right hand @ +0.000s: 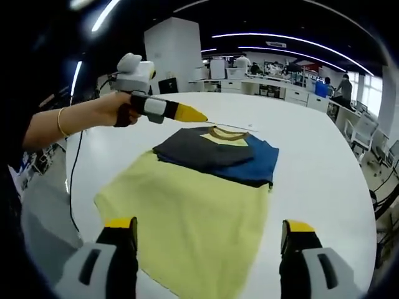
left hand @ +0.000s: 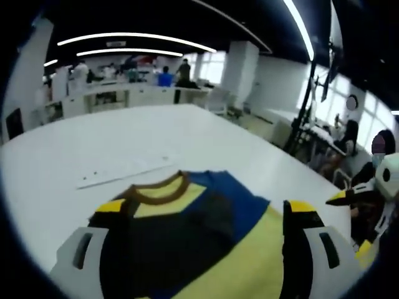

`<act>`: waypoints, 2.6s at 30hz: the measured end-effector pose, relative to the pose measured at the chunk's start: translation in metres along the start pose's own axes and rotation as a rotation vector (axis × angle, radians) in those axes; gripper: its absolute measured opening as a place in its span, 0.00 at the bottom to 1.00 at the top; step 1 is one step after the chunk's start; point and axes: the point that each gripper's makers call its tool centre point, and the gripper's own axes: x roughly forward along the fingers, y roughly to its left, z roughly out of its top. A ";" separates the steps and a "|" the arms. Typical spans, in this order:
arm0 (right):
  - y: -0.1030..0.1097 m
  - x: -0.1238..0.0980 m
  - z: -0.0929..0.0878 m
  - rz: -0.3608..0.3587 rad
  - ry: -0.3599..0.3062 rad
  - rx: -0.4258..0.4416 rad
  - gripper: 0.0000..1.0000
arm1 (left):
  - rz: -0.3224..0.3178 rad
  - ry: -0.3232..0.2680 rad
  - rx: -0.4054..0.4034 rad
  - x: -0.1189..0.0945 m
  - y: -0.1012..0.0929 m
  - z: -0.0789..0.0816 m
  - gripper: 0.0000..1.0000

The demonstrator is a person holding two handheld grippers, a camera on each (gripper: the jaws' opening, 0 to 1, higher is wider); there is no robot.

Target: Fold the garment on the visible template until the final outline fits inside the template.

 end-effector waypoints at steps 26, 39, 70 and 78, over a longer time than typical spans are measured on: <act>-0.010 0.072 0.070 0.003 -0.042 0.036 0.74 | 0.140 -0.006 0.009 -0.076 0.072 -0.044 0.83; -0.005 0.127 0.090 0.032 -0.039 0.038 0.60 | 0.221 -0.013 -0.036 -0.079 0.101 -0.069 0.46; -0.027 0.227 0.089 -0.070 0.003 0.009 0.15 | 0.246 0.075 -0.091 -0.056 0.117 -0.119 0.14; -0.032 0.221 0.091 -0.104 -0.008 0.036 0.00 | 0.273 0.140 -0.078 -0.054 0.117 -0.128 0.07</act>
